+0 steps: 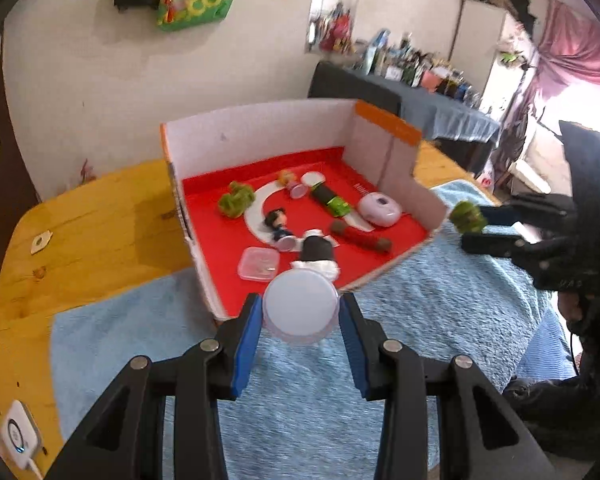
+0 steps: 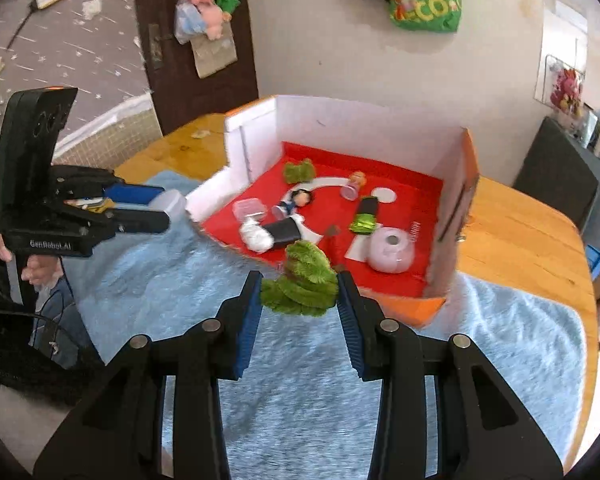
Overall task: Organize objects
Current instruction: 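Carry the pom-pom with the right tool while the left tool carries the lid into the box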
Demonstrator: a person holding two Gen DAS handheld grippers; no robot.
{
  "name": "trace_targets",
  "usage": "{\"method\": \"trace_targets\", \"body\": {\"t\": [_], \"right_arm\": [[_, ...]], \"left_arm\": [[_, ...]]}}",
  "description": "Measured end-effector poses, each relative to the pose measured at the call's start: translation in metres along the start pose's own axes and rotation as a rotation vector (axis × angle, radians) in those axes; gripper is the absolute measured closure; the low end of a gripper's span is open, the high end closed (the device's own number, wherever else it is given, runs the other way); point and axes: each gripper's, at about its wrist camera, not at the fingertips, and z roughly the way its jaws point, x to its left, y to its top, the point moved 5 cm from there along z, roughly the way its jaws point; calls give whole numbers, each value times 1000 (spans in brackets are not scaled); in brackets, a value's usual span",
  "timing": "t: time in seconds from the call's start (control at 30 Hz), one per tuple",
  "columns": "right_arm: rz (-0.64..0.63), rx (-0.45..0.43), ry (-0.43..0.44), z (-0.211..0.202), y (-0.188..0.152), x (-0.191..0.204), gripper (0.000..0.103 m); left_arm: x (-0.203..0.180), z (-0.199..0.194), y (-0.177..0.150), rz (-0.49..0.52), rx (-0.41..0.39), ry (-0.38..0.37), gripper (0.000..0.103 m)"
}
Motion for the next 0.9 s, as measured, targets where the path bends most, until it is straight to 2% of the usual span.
{"method": "trace_targets", "body": {"t": [0.23, 0.6, 0.63, 0.9], "right_arm": [[58, 201, -52, 22, 10, -36, 67], [122, 394, -66, 48, 16, -59, 67], [160, 427, -89, 50, 15, -59, 67], [235, 534, -96, 66, 7, -63, 67]], "left_arm": [[15, 18, 15, 64, 151, 30, 62], [15, 45, 31, 174, 385, -29, 62], [15, 48, 32, 176, 397, -33, 62], [10, 69, 33, 222, 509, -59, 62]]}}
